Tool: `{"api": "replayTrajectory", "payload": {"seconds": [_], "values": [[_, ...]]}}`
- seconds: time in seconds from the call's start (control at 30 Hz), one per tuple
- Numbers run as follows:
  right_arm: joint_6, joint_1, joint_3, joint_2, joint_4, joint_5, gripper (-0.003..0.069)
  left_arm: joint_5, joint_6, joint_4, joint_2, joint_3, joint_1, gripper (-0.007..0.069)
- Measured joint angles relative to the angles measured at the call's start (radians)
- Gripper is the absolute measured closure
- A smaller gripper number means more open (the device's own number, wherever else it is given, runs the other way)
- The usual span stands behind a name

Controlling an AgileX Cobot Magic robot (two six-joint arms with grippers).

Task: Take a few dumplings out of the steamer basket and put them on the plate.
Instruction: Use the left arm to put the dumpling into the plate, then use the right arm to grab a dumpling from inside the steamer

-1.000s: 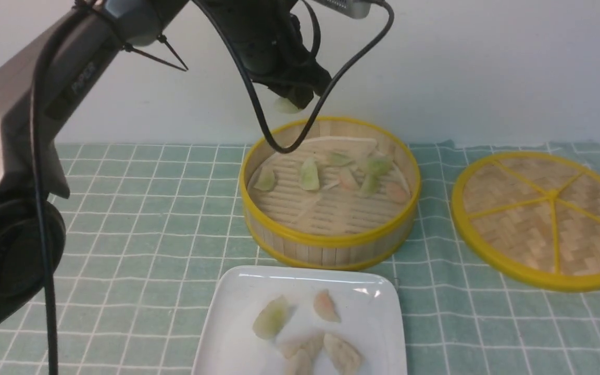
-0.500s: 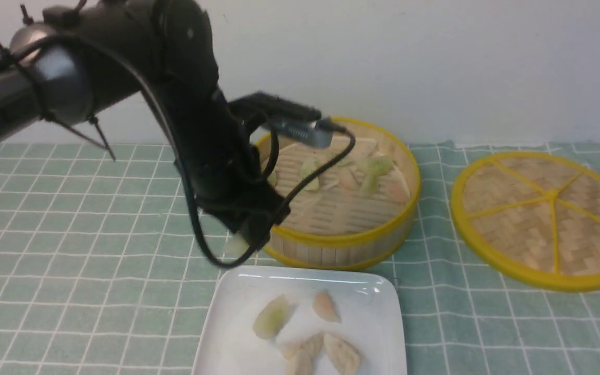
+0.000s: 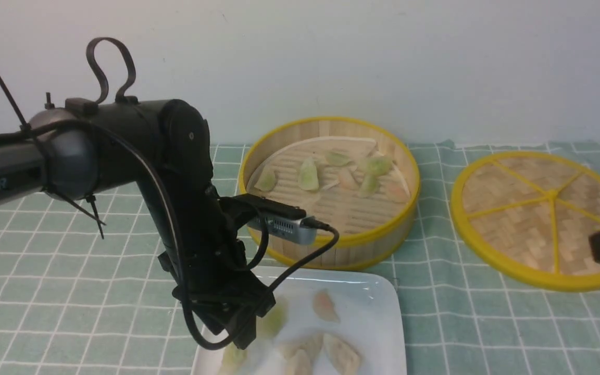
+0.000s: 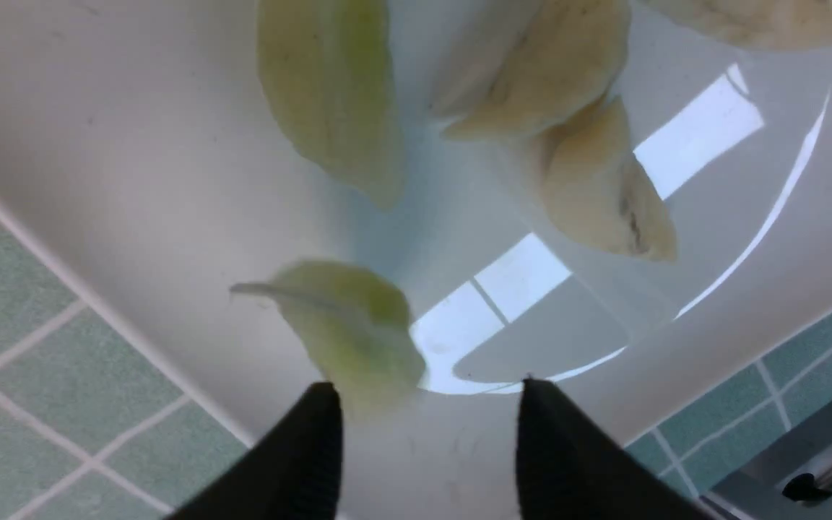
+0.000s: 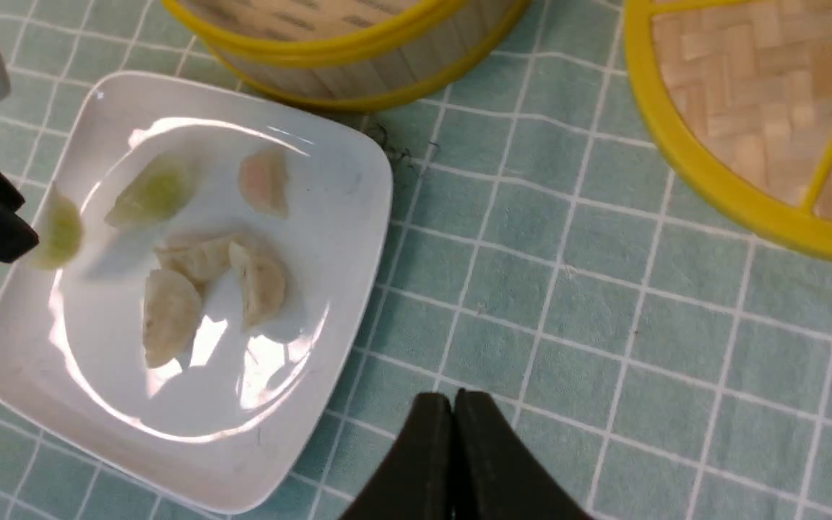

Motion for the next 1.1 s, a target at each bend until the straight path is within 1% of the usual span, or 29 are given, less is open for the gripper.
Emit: {"api": "replayTrajectory", "payload": {"seconds": [0.03,0.07,0.1,0.17,0.2,0.27,0.3,0.33,0.37,0.43,0.5,0.6,0.73,0.8,0.83,0.93,0.97,1.03,1.1], "values": [[-0.016,0.004,-0.025,0.034,0.003,0.001,0.0672,0.000,-0.001,-0.001,0.000,0.000,0.000,0.0200],[-0.020,0.006,-0.031,0.042,0.003,0.001,0.0672,0.000,-0.002,-0.001,0.000,0.000,0.000,0.0190],[-0.034,0.022,-0.078,0.104,0.003,0.001,0.0672,0.000,-0.002,-0.001,0.000,0.000,0.000,0.0137],[-0.041,0.048,-0.129,0.170,-0.008,-0.009,0.0671,0.001,-0.003,-0.003,-0.002,0.000,0.000,0.0106],[-0.046,0.061,-0.151,0.200,-0.015,-0.020,0.0670,0.001,-0.004,-0.003,-0.005,0.000,0.000,0.0107],[-0.054,0.094,-0.212,0.288,-0.044,-0.066,0.0666,0.001,-0.005,0.016,-0.032,0.000,0.000,0.0162],[-0.061,0.110,-0.248,0.343,-0.055,-0.090,0.0658,0.002,-0.014,0.038,-0.055,0.000,0.000,0.0225],[-0.065,0.112,-0.254,0.353,-0.060,-0.095,0.0656,0.002,-0.019,0.042,-0.066,0.000,0.001,0.0237],[-0.086,0.129,-0.307,0.433,-0.069,-0.119,0.0632,0.003,-0.041,0.072,-0.119,0.000,0.008,0.0352],[-0.107,0.141,-0.367,0.520,-0.070,-0.136,0.0595,0.004,-0.073,0.099,-0.186,0.000,0.020,0.0496],[-0.132,0.153,-0.442,0.621,-0.070,-0.149,0.0539,0.008,-0.093,0.115,-0.279,0.000,0.037,0.0580],[-0.150,0.168,-0.576,0.791,-0.075,-0.161,0.0423,0.018,-0.114,0.129,-0.405,0.000,0.046,0.0623],[-0.154,0.184,-0.751,0.998,-0.095,-0.166,0.0270,0.036,-0.134,0.137,-0.548,0.000,0.046,0.0631],[-0.154,0.191,-0.846,1.106,-0.108,-0.166,0.0206,0.039,-0.149,0.149,-0.610,0.000,0.046,0.0631],[-0.154,0.192,-0.854,1.115,-0.109,-0.165,0.0200,0.039,-0.149,0.151,-0.615,0.000,0.046,0.0631],[-0.124,0.201,-0.971,1.254,-0.120,-0.150,0.0125,0.053,-0.182,0.210,-0.681,0.000,0.046,0.0631],[-0.119,0.203,-0.976,1.260,-0.122,-0.149,0.0123,0.054,-0.184,0.210,-0.684,0.000,0.046,0.0631],[-0.084,0.210,-1.020,1.325,-0.146,-0.148,0.0108,0.057,-0.211,0.273,-0.709,0.000,0.046,0.0631],[-0.068,0.214,-1.027,1.339,-0.157,-0.147,0.0109,0.057,-0.220,0.301,-0.714,0.000,0.046,0.0631]]}}
